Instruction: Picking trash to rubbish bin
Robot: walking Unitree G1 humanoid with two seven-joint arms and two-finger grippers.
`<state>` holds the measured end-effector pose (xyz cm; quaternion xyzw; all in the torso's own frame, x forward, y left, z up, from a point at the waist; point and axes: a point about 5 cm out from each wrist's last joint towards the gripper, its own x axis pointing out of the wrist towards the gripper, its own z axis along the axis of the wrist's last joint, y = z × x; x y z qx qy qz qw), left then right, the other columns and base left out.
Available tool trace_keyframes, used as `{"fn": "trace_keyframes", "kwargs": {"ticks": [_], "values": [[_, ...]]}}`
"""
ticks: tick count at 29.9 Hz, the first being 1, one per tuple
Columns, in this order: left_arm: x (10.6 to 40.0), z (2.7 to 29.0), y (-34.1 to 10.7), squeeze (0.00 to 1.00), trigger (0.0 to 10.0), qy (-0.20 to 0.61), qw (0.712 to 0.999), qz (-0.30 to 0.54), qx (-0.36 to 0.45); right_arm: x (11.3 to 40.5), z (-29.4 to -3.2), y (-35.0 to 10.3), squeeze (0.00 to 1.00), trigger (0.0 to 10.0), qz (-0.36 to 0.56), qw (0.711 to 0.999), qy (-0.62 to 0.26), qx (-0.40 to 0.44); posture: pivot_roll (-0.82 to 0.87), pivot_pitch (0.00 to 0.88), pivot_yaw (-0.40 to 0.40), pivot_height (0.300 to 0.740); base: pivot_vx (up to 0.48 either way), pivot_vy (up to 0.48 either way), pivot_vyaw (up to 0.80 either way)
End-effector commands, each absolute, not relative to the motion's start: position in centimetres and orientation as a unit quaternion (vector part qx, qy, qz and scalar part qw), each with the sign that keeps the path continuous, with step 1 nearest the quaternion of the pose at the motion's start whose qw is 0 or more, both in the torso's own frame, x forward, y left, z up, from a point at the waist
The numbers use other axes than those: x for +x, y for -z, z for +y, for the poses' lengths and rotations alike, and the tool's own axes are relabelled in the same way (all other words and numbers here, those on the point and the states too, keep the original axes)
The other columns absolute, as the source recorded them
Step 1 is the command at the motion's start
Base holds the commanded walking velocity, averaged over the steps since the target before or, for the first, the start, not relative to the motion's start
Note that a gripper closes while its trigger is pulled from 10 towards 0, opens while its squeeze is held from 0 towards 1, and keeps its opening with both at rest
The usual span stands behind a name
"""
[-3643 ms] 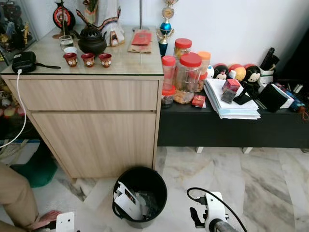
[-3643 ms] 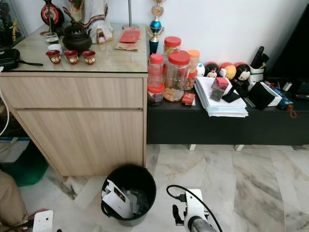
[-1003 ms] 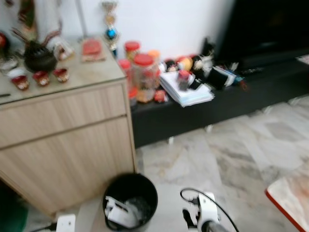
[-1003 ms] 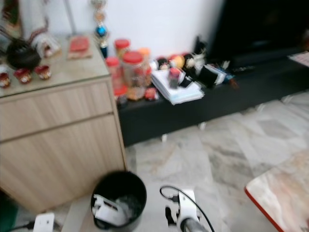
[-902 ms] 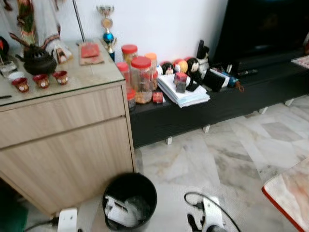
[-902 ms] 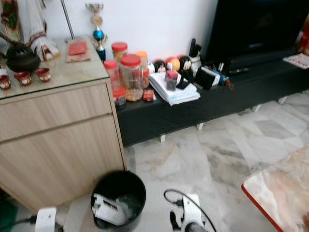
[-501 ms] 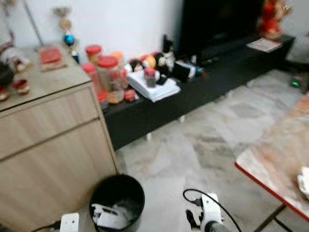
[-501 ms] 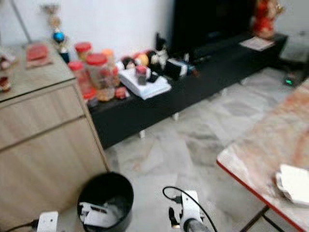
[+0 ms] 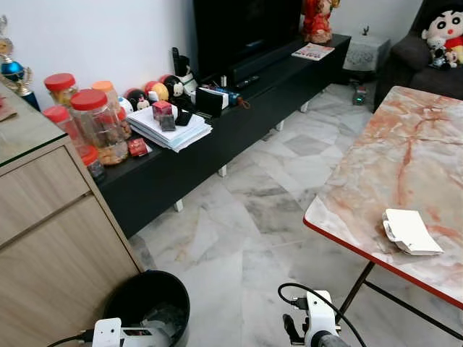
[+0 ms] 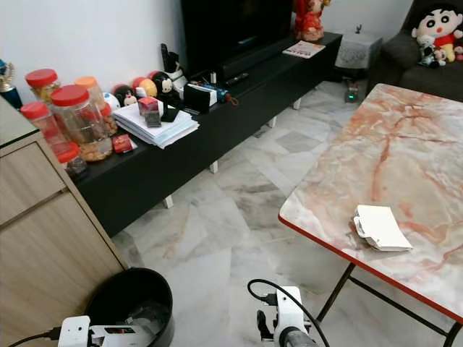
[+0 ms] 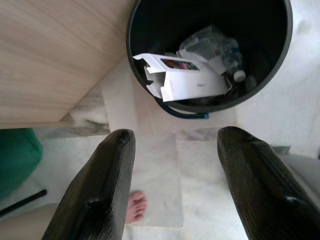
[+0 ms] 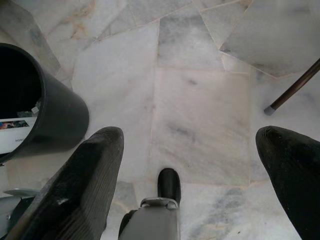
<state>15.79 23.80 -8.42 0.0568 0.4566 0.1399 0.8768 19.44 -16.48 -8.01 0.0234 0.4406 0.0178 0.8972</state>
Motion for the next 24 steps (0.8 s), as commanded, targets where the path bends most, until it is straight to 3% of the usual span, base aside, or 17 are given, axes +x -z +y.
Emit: {"fn": "trace_keyframes", "kwargs": {"ticks": [1, 11, 16, 24], "values": [[15.45, 23.96, 8.55, 0.0, 10.0, -0.141, 0.87, 0.467, 0.069, 19.64, -16.35, 7.92, 0.0, 10.0, 0.44, 0.898, -0.021, 0.021, 0.07, 0.0, 0.011, 0.74, 0.0, -0.48, -0.73], [15.34, 23.99, 8.59, 0.0, 10.0, -0.143, 0.869, 0.469, 0.067, 19.81, -16.31, 7.81, 0.0, 10.0, 0.433, 0.901, -0.018, 0.031, 0.07, 0.0, 0.011, 0.74, 0.0, -0.041, -0.07], [15.32, 23.97, 8.61, 0.0, 10.0, -0.142, 0.869, 0.469, 0.069, 19.83, -16.33, 7.81, 0.0, 10.0, 0.433, 0.901, -0.017, 0.03, 0.07, 0.0, 0.011, 0.74, 0.0, -0.324, 0.0], [15.33, 23.93, 8.6, 0.0, 10.0, -0.146, 0.87, 0.467, 0.062, 19.75, -16.33, 7.86, 0.0, 10.0, 0.437, 0.899, -0.02, 0.026, 0.07, 0.0, 0.011, 0.74, 0.0, -0.202, -0.78]]}}
